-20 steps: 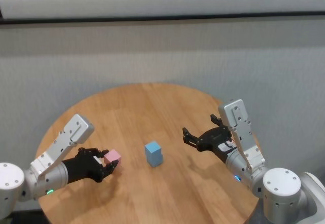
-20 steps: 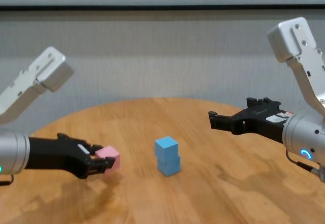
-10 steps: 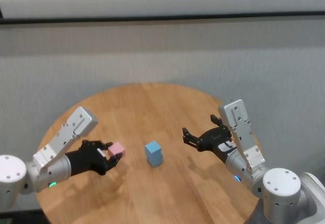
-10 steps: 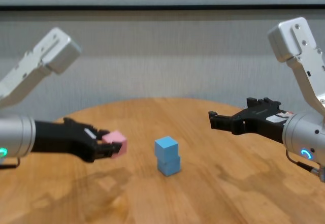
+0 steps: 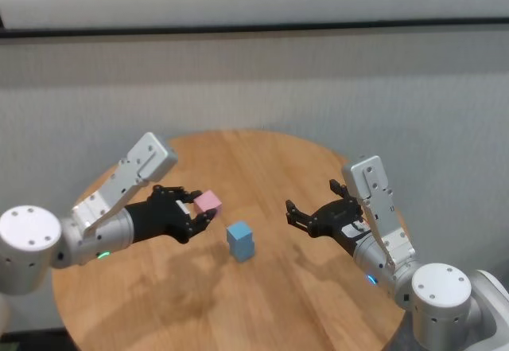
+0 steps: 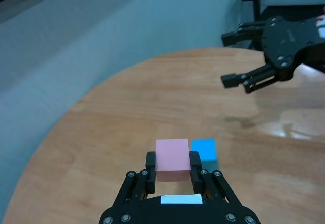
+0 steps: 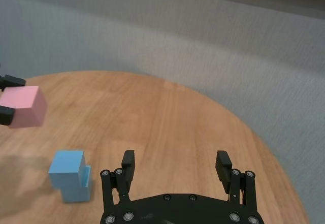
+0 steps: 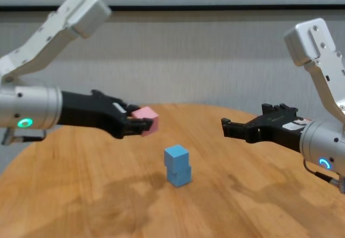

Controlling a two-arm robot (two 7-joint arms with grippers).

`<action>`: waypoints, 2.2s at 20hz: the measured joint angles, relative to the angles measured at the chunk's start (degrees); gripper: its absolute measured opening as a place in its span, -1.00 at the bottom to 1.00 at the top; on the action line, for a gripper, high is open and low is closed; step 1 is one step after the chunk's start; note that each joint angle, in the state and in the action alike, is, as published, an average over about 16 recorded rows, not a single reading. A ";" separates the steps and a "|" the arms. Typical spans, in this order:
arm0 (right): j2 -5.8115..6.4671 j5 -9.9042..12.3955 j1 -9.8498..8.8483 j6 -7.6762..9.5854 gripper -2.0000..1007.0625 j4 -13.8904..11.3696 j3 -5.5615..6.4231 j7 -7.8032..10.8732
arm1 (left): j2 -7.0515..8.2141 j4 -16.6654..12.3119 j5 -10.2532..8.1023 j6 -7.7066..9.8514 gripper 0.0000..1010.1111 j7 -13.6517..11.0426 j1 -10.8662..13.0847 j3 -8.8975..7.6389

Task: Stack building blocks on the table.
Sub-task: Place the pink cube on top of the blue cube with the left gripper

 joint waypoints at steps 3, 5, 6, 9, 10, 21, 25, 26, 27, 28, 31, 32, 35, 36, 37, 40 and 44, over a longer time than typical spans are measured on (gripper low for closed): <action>0.00 0.00 0.00 0.00 0.99 0.00 0.00 0.00 | -0.66 0.22 0.26 0.21 -0.20 -0.59 -1.17 1.06; 0.00 0.00 0.00 0.00 0.99 0.00 0.00 0.00 | -1.11 0.54 0.43 0.31 -0.20 -0.95 -1.89 1.80; 0.00 0.00 0.00 0.00 0.99 0.00 0.00 0.00 | -1.33 0.75 0.50 0.36 -0.20 -1.11 -2.22 2.16; 0.00 0.00 0.00 0.00 0.99 0.00 0.00 0.00 | -1.92 1.47 0.68 0.46 -0.20 -1.50 -3.05 3.13; 0.00 0.00 0.00 0.00 0.99 0.00 0.00 0.00 | -2.09 1.71 0.74 0.48 -0.20 -1.59 -3.27 3.40; 0.00 0.00 0.00 0.00 0.99 0.00 0.00 0.00 | -3.53 4.27 1.06 0.27 -0.20 -2.04 -4.98 5.15; 0.00 0.00 0.00 0.00 0.99 0.00 0.00 0.00 | -4.00 4.95 1.11 0.14 -0.20 -2.12 -5.39 5.50; 0.00 0.00 0.00 0.00 0.99 0.00 0.00 0.00 | -4.11 5.09 1.10 0.13 -0.20 -2.14 -5.47 5.57; 0.00 0.00 0.00 0.00 0.99 0.00 0.00 0.00 | -4.22 5.24 1.08 0.14 -0.20 -2.19 -5.54 5.63; 0.00 0.00 0.00 0.00 0.99 0.00 0.00 0.00 | -4.32 5.38 1.04 0.16 -0.20 -2.23 -5.60 5.68; 0.00 0.00 0.00 0.00 0.99 0.00 0.00 0.00 | -4.61 5.83 0.79 0.34 -0.20 -2.37 -5.74 5.77; 0.00 0.00 0.00 0.00 0.99 0.00 0.00 0.00 | -4.69 5.98 0.68 0.42 -0.20 -2.41 -5.77 5.78; 0.00 0.00 0.00 0.00 0.99 0.00 0.00 0.00 | -4.90 6.40 0.27 0.66 -0.20 -2.51 -5.84 5.73; 0.00 0.00 0.00 0.00 0.99 0.00 0.00 0.00 | -4.96 6.53 0.12 0.74 -0.20 -2.54 -5.86 5.70; 0.00 0.00 0.00 0.00 0.99 0.00 0.00 0.00 | -5.03 6.66 -0.05 0.81 -0.20 -2.57 -5.88 5.65; 0.00 0.00 0.00 0.00 0.99 0.00 0.00 0.00 | -5.20 7.04 -0.62 1.03 -0.20 -2.63 -5.94 5.48; 0.00 0.00 0.00 0.00 0.99 0.00 0.00 0.00 | -5.38 7.39 -1.47 1.35 -0.20 -2.58 -6.01 5.19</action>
